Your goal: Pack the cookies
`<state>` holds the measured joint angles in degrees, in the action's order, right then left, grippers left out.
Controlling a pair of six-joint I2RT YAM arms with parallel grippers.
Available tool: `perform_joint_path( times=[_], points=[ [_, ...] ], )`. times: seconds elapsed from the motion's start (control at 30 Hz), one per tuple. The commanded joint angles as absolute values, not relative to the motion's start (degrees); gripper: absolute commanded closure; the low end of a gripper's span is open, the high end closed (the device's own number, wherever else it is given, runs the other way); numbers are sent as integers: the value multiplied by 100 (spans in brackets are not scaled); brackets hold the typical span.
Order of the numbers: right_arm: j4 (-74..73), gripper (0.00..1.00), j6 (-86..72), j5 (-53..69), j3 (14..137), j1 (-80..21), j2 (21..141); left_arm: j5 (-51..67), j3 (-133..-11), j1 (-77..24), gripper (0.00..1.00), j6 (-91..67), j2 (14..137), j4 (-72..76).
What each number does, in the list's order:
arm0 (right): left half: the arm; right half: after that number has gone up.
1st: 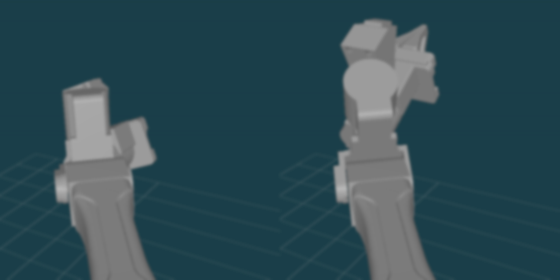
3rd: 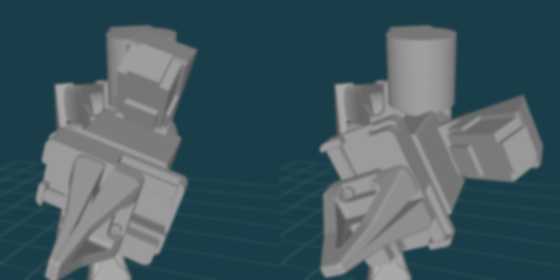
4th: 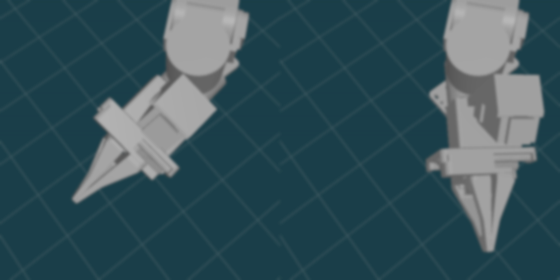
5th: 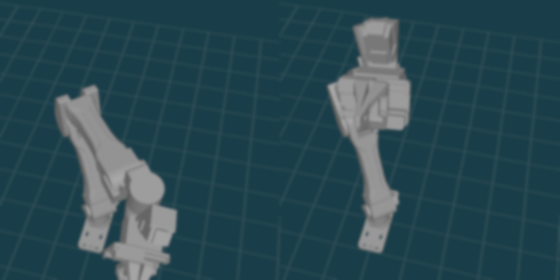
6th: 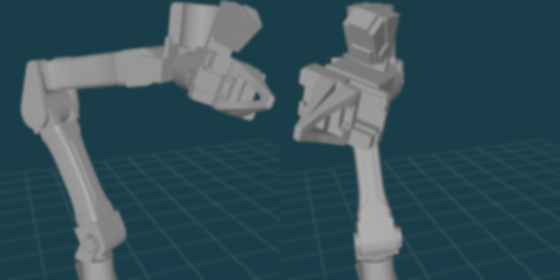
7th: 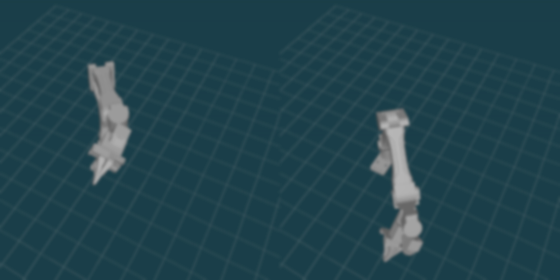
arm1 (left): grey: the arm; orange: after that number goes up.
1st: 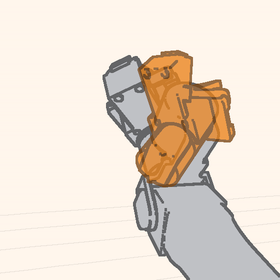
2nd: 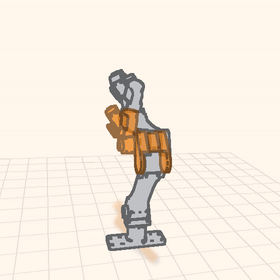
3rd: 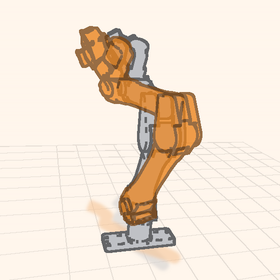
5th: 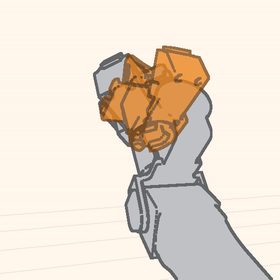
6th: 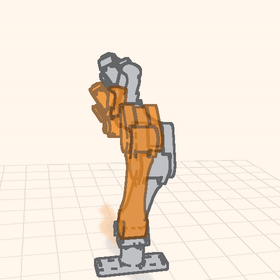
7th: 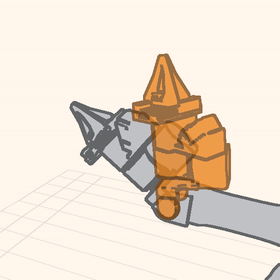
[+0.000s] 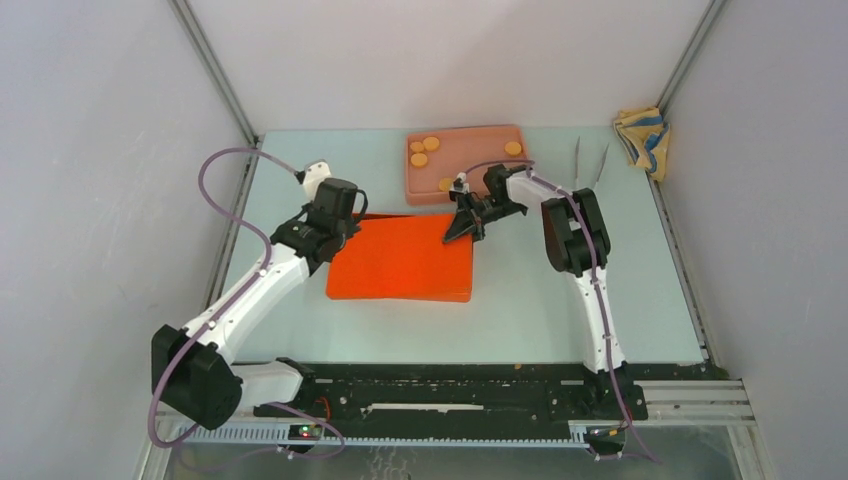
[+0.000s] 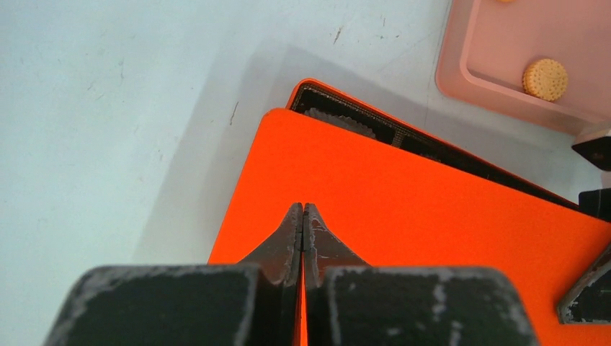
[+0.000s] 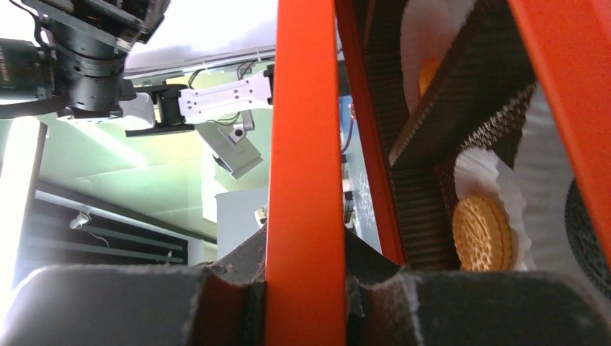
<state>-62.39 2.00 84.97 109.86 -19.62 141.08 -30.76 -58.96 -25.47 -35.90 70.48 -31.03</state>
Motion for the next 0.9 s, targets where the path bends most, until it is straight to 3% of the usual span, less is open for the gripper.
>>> perform_joint_path(
  times=[0.0, 0.5, 0.87],
  points=[
    [-5161, 100, -838, 8136, 10264, -1925, 13331, -3013, -5797, -2516, 100, -3496, 7102, -2868],
    [-2428, 100, -2703, 7351, 9336, -1766, 12761, -2822, -5665, -2514, 100, -3470, 7253, -2784],
    [-2235, 100, -2798, 7299, 8816, -1864, 11346, -2642, -5657, -2514, 100, -3454, 7258, -2760]
  ],
)
